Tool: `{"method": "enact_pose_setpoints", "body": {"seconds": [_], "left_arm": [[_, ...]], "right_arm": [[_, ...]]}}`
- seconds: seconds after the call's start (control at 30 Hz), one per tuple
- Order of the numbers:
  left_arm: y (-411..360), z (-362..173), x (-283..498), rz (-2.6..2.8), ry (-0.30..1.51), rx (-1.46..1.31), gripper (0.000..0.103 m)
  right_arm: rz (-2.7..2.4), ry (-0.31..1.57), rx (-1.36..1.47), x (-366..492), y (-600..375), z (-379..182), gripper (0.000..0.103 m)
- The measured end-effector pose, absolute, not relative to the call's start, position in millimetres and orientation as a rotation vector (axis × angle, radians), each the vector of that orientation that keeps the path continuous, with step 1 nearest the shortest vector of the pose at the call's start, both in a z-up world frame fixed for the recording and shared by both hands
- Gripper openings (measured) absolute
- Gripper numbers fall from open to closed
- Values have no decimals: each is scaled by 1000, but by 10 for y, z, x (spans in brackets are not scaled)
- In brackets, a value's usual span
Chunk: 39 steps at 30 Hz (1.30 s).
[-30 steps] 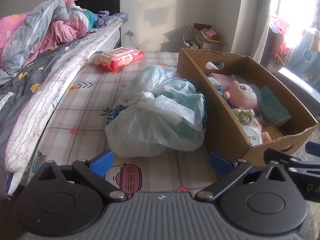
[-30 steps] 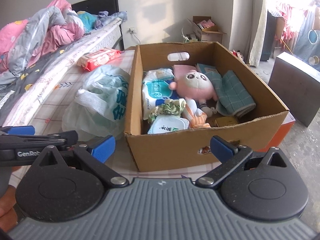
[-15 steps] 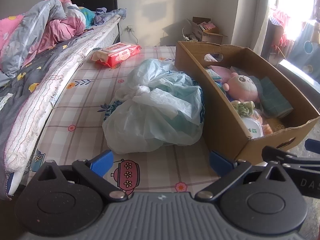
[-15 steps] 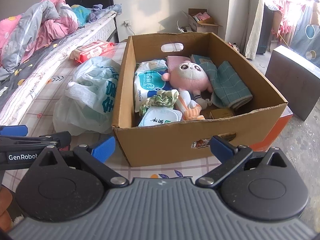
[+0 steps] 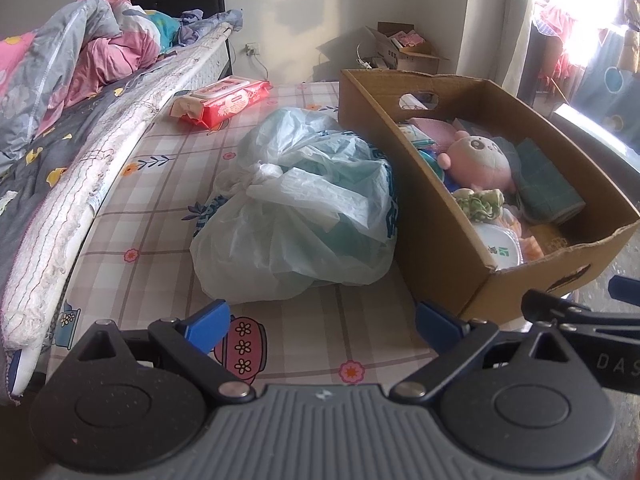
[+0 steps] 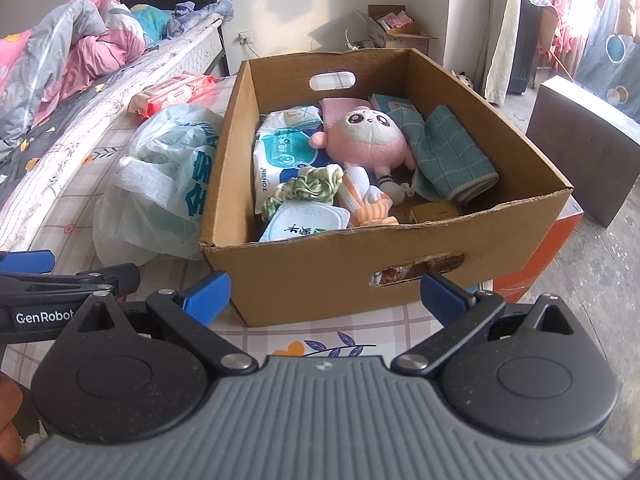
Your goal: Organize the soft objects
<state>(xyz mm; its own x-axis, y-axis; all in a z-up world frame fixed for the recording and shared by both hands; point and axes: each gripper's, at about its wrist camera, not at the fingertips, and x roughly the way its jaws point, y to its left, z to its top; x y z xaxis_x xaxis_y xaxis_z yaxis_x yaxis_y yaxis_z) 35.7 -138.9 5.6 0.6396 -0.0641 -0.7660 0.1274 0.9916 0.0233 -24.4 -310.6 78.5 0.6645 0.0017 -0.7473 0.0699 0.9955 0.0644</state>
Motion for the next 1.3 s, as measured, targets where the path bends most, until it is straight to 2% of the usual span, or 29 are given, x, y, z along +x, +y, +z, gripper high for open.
{"method": "enact_pose_setpoints", "body": {"seconds": [1.3], "left_arm": [[-1429, 89, 356, -111, 868, 80, 98]], "right_arm": [[-41, 840, 96, -245, -3138, 790, 102]]}}
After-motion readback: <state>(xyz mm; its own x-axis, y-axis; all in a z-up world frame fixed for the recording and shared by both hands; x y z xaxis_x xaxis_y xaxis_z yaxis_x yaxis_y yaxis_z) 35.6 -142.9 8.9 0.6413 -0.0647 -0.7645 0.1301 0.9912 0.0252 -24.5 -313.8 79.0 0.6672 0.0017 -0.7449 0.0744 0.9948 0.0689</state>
